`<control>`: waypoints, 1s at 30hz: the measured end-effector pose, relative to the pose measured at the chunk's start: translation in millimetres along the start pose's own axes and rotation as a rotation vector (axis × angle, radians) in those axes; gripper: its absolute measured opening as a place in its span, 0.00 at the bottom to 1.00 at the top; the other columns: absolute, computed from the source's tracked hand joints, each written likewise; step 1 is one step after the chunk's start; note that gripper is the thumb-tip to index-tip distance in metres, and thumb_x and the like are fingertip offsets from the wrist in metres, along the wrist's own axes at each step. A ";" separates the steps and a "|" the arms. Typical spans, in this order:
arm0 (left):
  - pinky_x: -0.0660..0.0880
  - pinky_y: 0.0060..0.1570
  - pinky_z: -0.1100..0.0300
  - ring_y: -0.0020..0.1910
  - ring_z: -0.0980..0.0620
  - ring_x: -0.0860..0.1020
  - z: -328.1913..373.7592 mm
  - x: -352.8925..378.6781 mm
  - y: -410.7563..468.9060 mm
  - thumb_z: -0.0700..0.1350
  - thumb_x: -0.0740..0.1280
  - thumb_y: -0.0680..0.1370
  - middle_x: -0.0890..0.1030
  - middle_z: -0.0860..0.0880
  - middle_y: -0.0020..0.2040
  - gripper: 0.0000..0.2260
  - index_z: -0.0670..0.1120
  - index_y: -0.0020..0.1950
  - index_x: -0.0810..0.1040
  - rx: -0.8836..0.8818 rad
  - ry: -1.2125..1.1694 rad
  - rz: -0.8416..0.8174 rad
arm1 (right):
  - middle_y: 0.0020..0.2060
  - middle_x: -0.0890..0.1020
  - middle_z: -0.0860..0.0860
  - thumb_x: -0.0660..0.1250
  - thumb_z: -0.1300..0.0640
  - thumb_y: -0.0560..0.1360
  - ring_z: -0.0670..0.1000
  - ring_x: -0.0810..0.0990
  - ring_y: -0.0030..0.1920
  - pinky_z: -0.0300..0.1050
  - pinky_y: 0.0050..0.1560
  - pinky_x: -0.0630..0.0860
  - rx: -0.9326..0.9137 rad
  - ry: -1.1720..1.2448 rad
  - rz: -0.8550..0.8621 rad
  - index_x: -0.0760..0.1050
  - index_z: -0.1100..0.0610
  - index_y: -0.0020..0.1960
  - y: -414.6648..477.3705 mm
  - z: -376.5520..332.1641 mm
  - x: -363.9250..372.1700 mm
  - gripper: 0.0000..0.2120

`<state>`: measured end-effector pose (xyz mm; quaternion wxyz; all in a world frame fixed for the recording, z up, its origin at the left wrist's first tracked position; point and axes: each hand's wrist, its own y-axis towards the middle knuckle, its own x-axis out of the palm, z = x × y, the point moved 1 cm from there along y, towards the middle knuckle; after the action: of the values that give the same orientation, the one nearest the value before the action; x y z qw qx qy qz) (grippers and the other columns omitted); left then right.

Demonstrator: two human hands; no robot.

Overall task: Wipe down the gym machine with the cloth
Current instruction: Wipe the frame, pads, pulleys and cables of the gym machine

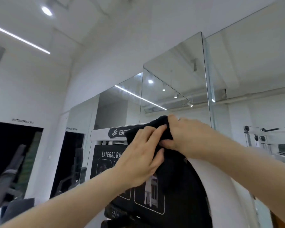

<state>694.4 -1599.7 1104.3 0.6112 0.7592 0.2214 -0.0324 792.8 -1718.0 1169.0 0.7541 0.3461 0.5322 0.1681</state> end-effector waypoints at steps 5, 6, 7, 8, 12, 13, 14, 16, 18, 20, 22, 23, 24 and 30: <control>0.68 0.60 0.61 0.59 0.55 0.65 -85.5 -2.3 -15.1 0.58 0.50 0.79 0.64 0.52 0.62 0.30 0.51 0.80 0.48 -0.026 0.181 -0.128 | 0.49 0.77 0.50 0.66 0.38 0.74 0.54 0.76 0.47 0.49 0.48 0.74 -0.157 -0.166 -0.133 0.68 0.54 0.57 69.8 -43.6 6.9 0.22; 0.69 0.59 0.60 0.58 0.55 0.65 -101.4 -2.3 -18.7 0.59 0.49 0.79 0.64 0.53 0.61 0.30 0.52 0.80 0.46 -0.041 0.192 -0.154 | 0.48 0.77 0.49 0.65 0.38 0.74 0.54 0.75 0.48 0.49 0.48 0.73 -0.166 -0.226 -0.142 0.69 0.54 0.59 81.9 -55.3 13.6 0.23; 0.70 0.59 0.59 0.58 0.55 0.65 -117.0 -2.4 -22.8 0.60 0.48 0.79 0.64 0.53 0.61 0.30 0.53 0.79 0.44 -0.056 0.201 -0.184 | 0.49 0.76 0.50 0.65 0.37 0.74 0.54 0.76 0.49 0.50 0.49 0.73 -0.164 -0.279 -0.147 0.68 0.54 0.61 93.5 -67.8 21.5 0.24; 0.71 0.59 0.57 0.57 0.55 0.65 -132.3 -2.8 -27.7 0.60 0.47 0.79 0.64 0.54 0.61 0.31 0.53 0.79 0.42 -0.074 0.212 -0.212 | 0.51 0.77 0.50 0.64 0.37 0.75 0.55 0.76 0.52 0.51 0.52 0.74 -0.156 -0.321 -0.149 0.68 0.54 0.63 104.6 -80.5 30.6 0.26; 0.71 0.58 0.52 0.57 0.52 0.67 -194.2 -7.0 -48.9 0.58 0.51 0.81 0.66 0.52 0.64 0.32 0.51 0.79 0.38 -0.103 0.300 -0.307 | 0.58 0.78 0.54 0.61 0.36 0.76 0.57 0.77 0.57 0.57 0.59 0.75 -0.154 -0.384 -0.123 0.66 0.55 0.66 146.6 -127.9 67.3 0.28; 0.71 0.59 0.51 0.56 0.51 0.67 -208.3 -8.1 -51.9 0.57 0.52 0.81 0.67 0.51 0.64 0.32 0.50 0.79 0.38 -0.107 0.313 -0.325 | 0.59 0.78 0.54 0.61 0.37 0.76 0.58 0.77 0.58 0.58 0.58 0.75 -0.156 -0.391 -0.124 0.65 0.56 0.67 156.5 -138.2 74.3 0.28; 0.71 0.58 0.51 0.56 0.50 0.67 -221.0 -8.9 -53.1 0.56 0.52 0.81 0.68 0.50 0.64 0.32 0.49 0.79 0.39 -0.105 0.319 -0.339 | 0.59 0.77 0.55 0.61 0.38 0.77 0.58 0.77 0.58 0.59 0.58 0.75 -0.151 -0.396 -0.129 0.64 0.56 0.68 166.3 -147.8 80.4 0.28; 0.71 0.58 0.50 0.54 0.49 0.68 -244.4 -11.0 -53.8 0.54 0.53 0.81 0.69 0.48 0.60 0.32 0.46 0.79 0.42 -0.089 0.326 -0.354 | 0.60 0.77 0.55 0.62 0.41 0.78 0.59 0.77 0.59 0.61 0.57 0.76 -0.127 -0.407 -0.129 0.63 0.57 0.69 184.5 -165.9 90.6 0.27; 0.70 0.58 0.50 0.53 0.48 0.68 -263.8 -12.6 -57.6 0.52 0.54 0.81 0.70 0.47 0.57 0.31 0.43 0.79 0.44 -0.101 0.298 -0.355 | 0.60 0.77 0.54 0.63 0.44 0.78 0.59 0.77 0.59 0.61 0.56 0.76 -0.115 -0.409 -0.126 0.64 0.56 0.69 197.7 -182.1 100.5 0.25; 0.69 0.59 0.49 0.52 0.46 0.69 -279.5 -10.4 -65.1 0.48 0.56 0.81 0.71 0.44 0.57 0.30 0.39 0.78 0.48 -0.108 0.276 -0.318 | 0.58 0.78 0.54 0.62 0.44 0.78 0.58 0.78 0.57 0.58 0.56 0.77 -0.135 -0.380 -0.094 0.66 0.56 0.66 208.7 -194.2 113.4 0.23; 0.69 0.58 0.47 0.50 0.44 0.69 -293.8 -4.4 -72.7 0.43 0.59 0.80 0.71 0.40 0.58 0.28 0.34 0.76 0.55 -0.086 0.266 -0.273 | 0.57 0.78 0.54 0.61 0.43 0.78 0.58 0.78 0.56 0.55 0.56 0.76 -0.161 -0.365 -0.051 0.67 0.56 0.65 219.9 -202.6 126.1 0.22; 0.68 0.59 0.48 0.50 0.44 0.69 -300.8 -1.3 -74.7 0.42 0.59 0.79 0.71 0.39 0.58 0.29 0.33 0.76 0.54 -0.098 0.258 -0.264 | 0.56 0.79 0.54 0.61 0.44 0.78 0.57 0.78 0.56 0.54 0.55 0.76 -0.179 -0.371 -0.028 0.67 0.56 0.64 226.2 -206.1 131.9 0.21; 0.65 0.61 0.51 0.52 0.45 0.68 -307.5 1.9 -75.7 0.41 0.60 0.78 0.70 0.40 0.58 0.31 0.34 0.77 0.51 -0.129 0.244 -0.261 | 0.57 0.78 0.54 0.60 0.45 0.79 0.57 0.78 0.56 0.51 0.53 0.75 -0.205 -0.387 -0.006 0.67 0.57 0.65 232.7 -208.9 137.7 0.20; 0.71 0.55 0.56 0.52 0.49 0.70 -333.4 11.8 -81.3 0.42 0.59 0.77 0.69 0.48 0.55 0.34 0.49 0.79 0.46 -0.431 -0.106 -0.172 | 0.61 0.75 0.55 0.55 0.48 0.80 0.57 0.76 0.58 0.49 0.43 0.64 -0.317 -0.429 0.051 0.61 0.57 0.71 262.1 -223.0 162.9 0.22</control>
<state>600.6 -1269.5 1109.9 0.7650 0.5866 0.2548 -0.0759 679.4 -1355.6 1197.7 0.8899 0.2648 0.3185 0.1913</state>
